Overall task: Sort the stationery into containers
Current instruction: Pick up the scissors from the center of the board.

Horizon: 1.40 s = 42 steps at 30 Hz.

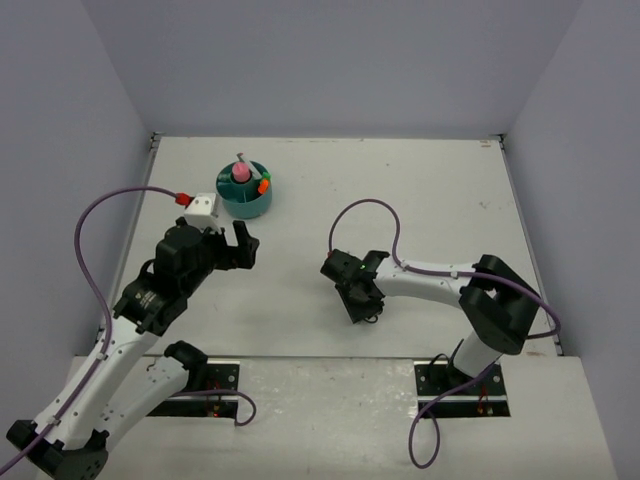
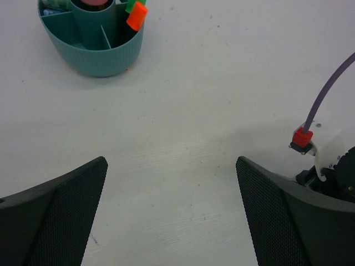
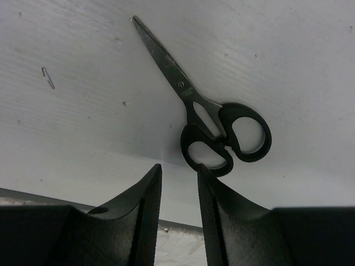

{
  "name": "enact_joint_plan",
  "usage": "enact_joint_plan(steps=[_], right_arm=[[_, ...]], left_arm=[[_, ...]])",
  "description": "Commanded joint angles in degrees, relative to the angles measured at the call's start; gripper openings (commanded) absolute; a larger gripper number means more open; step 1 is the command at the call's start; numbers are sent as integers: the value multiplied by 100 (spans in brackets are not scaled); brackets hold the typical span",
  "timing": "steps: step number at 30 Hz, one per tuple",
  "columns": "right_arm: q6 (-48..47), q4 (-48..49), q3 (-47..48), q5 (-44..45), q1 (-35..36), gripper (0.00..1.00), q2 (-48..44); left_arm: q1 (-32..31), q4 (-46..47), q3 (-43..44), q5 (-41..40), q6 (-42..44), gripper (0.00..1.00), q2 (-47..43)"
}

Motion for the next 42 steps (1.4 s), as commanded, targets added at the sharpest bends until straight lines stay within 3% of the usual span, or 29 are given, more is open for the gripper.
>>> enact_joint_plan(steps=[1,11,19,26,32,34,36,38,42], right_arm=[[40,68,329,248,13,34,169],[-130,215,300,4,-96,32,649],[-402,487,314,-260,-58,2,779],[-901,947,177,174,527,0,-460],[-1280,1298,120,-252,672,0,-1406],[-1333,1463,77,-296,733,0,-1634],[-1275,1867,-134,-480,724,0,-2174],[-1109,2200,-229,-540,733,0,-2478],[-826,2295,13,-668,742,0,-2543]], left_arm=[[15,190,-37,142,188,100,-100],[15,216,-58,231,188,100,-165],[15,242,-52,341,119,100,-159],[15,527,-326,1028,-783,100,-202],[15,2100,-1198,2728,-2012,100,-258],[15,2909,-1452,3070,-2482,100,-153],[15,4305,-2196,3619,-3158,100,-179],[-45,5661,-2747,3864,-3798,100,-205],[-392,6494,-3033,3603,-3938,97,-60]])
